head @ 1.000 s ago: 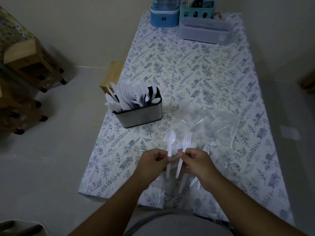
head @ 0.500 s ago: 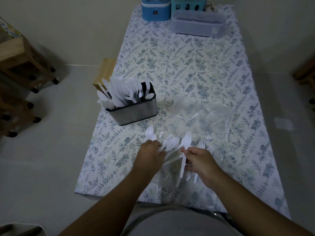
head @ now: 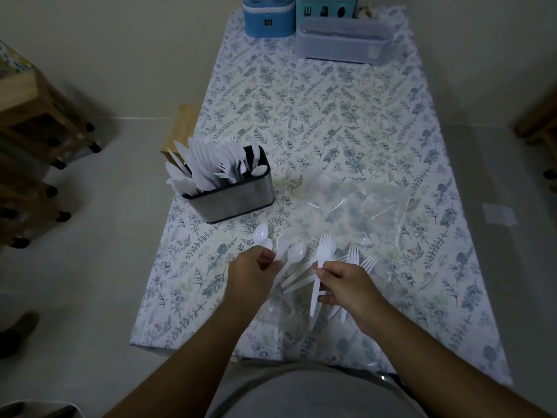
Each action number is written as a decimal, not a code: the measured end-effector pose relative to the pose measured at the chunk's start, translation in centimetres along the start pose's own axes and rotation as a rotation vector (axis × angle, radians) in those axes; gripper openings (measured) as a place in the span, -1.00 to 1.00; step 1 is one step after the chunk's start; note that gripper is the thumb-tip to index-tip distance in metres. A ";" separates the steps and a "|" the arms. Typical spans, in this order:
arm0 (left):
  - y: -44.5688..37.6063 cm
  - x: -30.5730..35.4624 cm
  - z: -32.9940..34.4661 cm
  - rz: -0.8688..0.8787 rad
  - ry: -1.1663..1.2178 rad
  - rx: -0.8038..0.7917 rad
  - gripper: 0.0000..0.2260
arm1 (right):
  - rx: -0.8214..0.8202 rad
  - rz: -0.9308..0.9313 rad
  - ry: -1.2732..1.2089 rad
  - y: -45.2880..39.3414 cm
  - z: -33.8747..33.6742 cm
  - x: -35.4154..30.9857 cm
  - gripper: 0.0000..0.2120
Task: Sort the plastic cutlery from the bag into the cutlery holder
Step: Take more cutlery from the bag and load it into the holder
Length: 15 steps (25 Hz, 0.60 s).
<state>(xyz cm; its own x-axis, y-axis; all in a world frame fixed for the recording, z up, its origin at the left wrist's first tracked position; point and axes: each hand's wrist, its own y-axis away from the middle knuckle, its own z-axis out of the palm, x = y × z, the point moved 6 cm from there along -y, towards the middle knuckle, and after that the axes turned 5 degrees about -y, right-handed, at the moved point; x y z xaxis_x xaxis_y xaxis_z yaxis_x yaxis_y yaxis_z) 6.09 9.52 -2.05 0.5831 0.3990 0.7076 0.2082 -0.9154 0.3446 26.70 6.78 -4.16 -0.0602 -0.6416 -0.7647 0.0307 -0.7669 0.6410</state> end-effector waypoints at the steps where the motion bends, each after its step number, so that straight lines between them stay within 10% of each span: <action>1: 0.3 0.4 0.5 -0.012 0.100 -0.055 -0.85 | -0.008 -0.019 -0.008 0.1 0.2 -0.2 -0.80; 8: 3.0 3.4 4.8 0.085 0.281 -0.232 -0.88 | -0.050 -0.097 -0.048 0.9 0.1 -0.6 -0.77; 15: 4.7 7.1 7.8 0.644 -0.364 -0.214 -0.78 | -0.048 -0.055 -0.215 1.9 -2.8 0.4 -0.85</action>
<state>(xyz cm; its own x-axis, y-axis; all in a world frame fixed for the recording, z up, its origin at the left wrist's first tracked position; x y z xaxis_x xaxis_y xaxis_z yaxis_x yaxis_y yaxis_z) 17.34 7.61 -0.15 0.7674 -0.2857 0.5740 -0.3949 -0.9159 0.0720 29.52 4.98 -3.45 -0.2742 -0.5846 -0.7636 0.0690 -0.8040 0.5906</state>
